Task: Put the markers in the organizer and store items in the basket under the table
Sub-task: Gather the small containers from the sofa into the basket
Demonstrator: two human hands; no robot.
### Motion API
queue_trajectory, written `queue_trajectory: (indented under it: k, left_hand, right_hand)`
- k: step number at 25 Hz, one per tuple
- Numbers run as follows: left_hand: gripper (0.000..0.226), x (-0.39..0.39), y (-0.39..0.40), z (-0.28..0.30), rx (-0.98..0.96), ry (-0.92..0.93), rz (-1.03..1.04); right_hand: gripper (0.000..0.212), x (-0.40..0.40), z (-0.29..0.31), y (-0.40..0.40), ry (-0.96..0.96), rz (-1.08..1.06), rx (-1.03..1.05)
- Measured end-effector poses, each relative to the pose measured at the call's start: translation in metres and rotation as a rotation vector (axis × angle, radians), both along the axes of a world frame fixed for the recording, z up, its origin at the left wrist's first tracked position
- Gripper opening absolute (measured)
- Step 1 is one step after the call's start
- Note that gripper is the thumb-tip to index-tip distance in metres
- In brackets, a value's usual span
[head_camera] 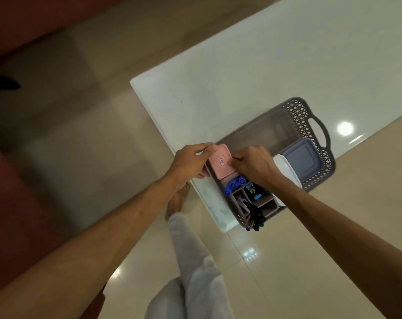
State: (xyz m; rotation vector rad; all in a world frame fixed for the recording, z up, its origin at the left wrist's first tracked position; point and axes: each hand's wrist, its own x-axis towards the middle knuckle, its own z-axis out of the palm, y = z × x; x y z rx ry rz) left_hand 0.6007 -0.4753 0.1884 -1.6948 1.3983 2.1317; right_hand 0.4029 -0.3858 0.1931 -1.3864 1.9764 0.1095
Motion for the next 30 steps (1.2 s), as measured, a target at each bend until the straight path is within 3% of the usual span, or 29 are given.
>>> queue_trajectory:
  k: [4,9,14,18,20,22,24,30]
  left_hand:
    - [0.039,0.005,0.022,0.001,-0.035,-0.034,0.122]
    - [0.041,0.043,0.085,0.031,0.041,-0.061,0.358]
    - [0.026,0.041,0.169,0.066,0.049,-0.053,0.633]
    - [0.023,0.01,0.209,0.065,0.057,0.003,0.78]
    - [0.038,-0.002,0.2,0.062,-0.047,0.013,0.78]
    - [0.049,-0.018,0.184,0.052,-0.053,0.009,0.784]
    - [0.044,-0.033,0.18,0.034,-0.014,0.051,0.809]
    - [0.024,-0.049,0.189,0.021,-0.172,0.118,0.995]
  right_hand:
    - [0.026,0.001,0.0,0.0,-0.033,0.05,0.019]
    - [0.032,-0.039,0.057,0.011,-0.005,-0.176,-0.275]
    - [0.035,-0.113,0.099,0.052,0.059,-0.34,-0.248]
    - [0.019,-0.16,0.103,0.073,-0.479,-0.962,-0.187]
    - [0.017,-0.178,0.097,0.069,-0.559,-1.071,-0.159]
    - [0.033,-0.195,0.086,0.059,-0.582,-1.048,-0.108]
    - [0.042,-0.21,0.066,0.05,-0.629,-1.006,-0.016]
    - [0.02,-0.239,0.044,0.057,-0.584,-0.751,-0.004]
